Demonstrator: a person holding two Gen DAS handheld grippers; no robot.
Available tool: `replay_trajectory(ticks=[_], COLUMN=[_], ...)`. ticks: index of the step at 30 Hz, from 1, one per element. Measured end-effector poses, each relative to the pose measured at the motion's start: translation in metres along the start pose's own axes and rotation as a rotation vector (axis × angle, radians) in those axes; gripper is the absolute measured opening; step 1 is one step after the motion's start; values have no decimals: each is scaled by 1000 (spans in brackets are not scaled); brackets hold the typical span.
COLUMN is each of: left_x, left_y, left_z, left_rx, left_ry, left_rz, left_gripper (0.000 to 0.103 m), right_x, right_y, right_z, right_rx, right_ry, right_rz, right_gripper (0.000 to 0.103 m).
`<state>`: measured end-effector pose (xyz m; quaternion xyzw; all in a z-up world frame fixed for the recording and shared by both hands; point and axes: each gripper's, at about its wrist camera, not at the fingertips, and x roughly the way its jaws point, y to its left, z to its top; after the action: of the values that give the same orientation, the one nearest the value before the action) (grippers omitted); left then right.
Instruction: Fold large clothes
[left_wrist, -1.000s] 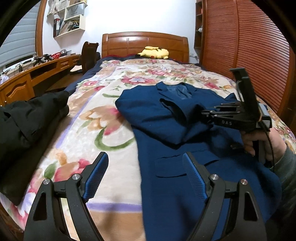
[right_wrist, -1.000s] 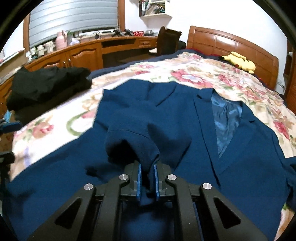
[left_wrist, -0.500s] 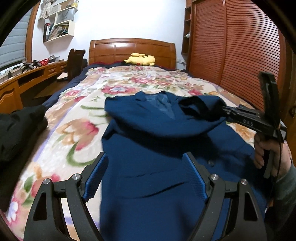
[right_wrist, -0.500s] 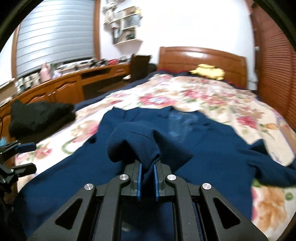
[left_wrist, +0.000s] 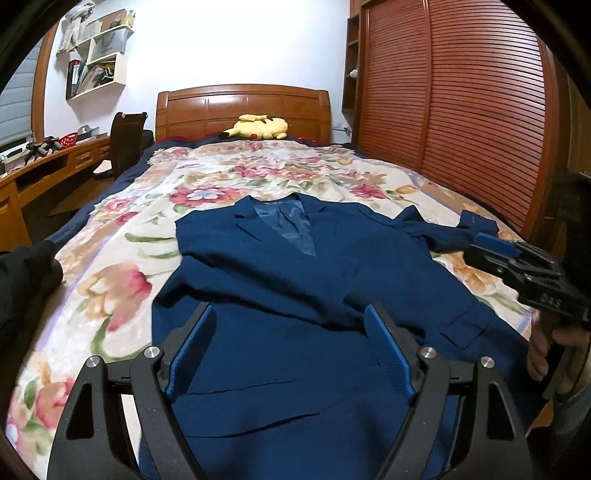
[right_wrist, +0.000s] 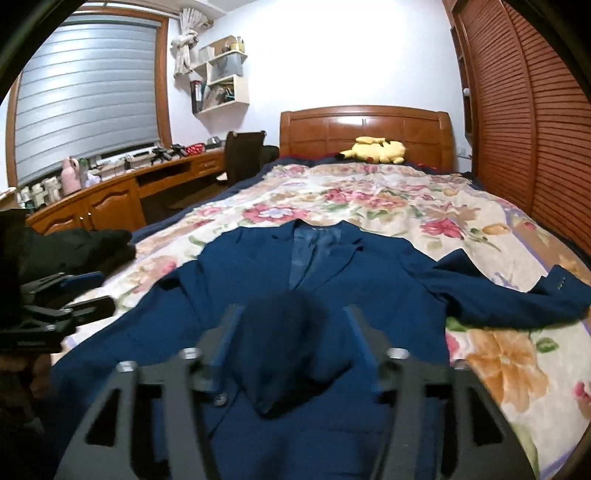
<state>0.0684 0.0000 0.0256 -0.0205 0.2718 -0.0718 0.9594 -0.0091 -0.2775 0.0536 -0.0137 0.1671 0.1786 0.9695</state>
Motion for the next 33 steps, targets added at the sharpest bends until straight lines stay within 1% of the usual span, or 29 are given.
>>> replay_trajectory(ticks=[5,10,14,16,20,22,23,25,27,29,33], left_x=[8,7,6,7,10,11,11,10,9,8,6], left_y=[-3,0,2,3,4,6,7,8,9,10,10], left_z=[-6,-14,-19,-21,-25,-26,-27,-28,-28,-29,-30], left_rx=[2,3,22,32,35,29,23,20,18,16,13], left_ry=[16,1,-3,-4,12,18,19,19,17,19,18], left_rz=[6,24,35,38,29,24,21,15,12,10,0], left_gripper=[83,83,83,83,83,83,83,83,83,83,83], right_x=[8,26,54,69,100,113,118,128,139,136,109], right_y=[-1,4,10,17,32,33,32,30,27,20,8], right_z=[-3,12,21,24,30,34,35,35,35,40,51], right_rx=[-8,-34,-44,-83,-164,-184,-189,-191,-180,-158,-111], right_ry=[31,80,150,192,292,327,341,373,398,370,251], right_rz=[-1,29,74,98,103,101,98,91,88,78,46], right_gripper=[69,69,69,65,60,58,55,44,24,10,8])
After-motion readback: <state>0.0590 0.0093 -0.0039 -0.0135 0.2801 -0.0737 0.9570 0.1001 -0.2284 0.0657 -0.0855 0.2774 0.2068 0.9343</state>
